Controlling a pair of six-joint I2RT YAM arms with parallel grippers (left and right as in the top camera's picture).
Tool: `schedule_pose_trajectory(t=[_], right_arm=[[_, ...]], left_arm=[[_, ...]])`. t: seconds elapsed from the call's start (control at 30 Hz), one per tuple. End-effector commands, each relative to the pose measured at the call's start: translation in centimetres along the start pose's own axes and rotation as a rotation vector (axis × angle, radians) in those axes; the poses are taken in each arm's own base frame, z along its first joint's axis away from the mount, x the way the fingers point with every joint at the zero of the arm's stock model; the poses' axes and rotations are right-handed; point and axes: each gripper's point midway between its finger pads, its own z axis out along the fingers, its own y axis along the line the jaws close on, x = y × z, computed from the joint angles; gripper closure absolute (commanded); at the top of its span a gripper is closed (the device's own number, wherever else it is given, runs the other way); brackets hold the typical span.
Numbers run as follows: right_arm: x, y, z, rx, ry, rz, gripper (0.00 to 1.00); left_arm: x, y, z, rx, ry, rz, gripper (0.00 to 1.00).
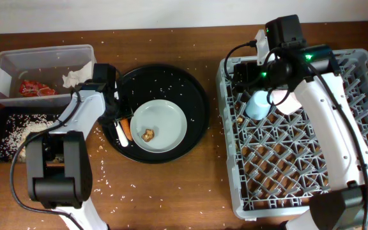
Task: Sort waste into correct bins and load items into the dishwasher rack
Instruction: 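Grasp the carrot with the left gripper and drop it on black tray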
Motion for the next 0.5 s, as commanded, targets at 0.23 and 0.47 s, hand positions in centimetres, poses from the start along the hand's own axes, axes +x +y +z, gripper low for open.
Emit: schedule_pose_trajectory(t=[0.23,0.47], right_arm=[[-0.1,0.2,0.0,-0.007,-0.002,-0.001,0.04],[-0.1,0.2,0.0,-0.007,-0.002,-0.001,0.04]], left_arm=[[1.8,0.4,3.8,-0.016,0.092,0.000,0.51],[1.5,-0.3,2.7,0.010,0.111,0.019,0.89]])
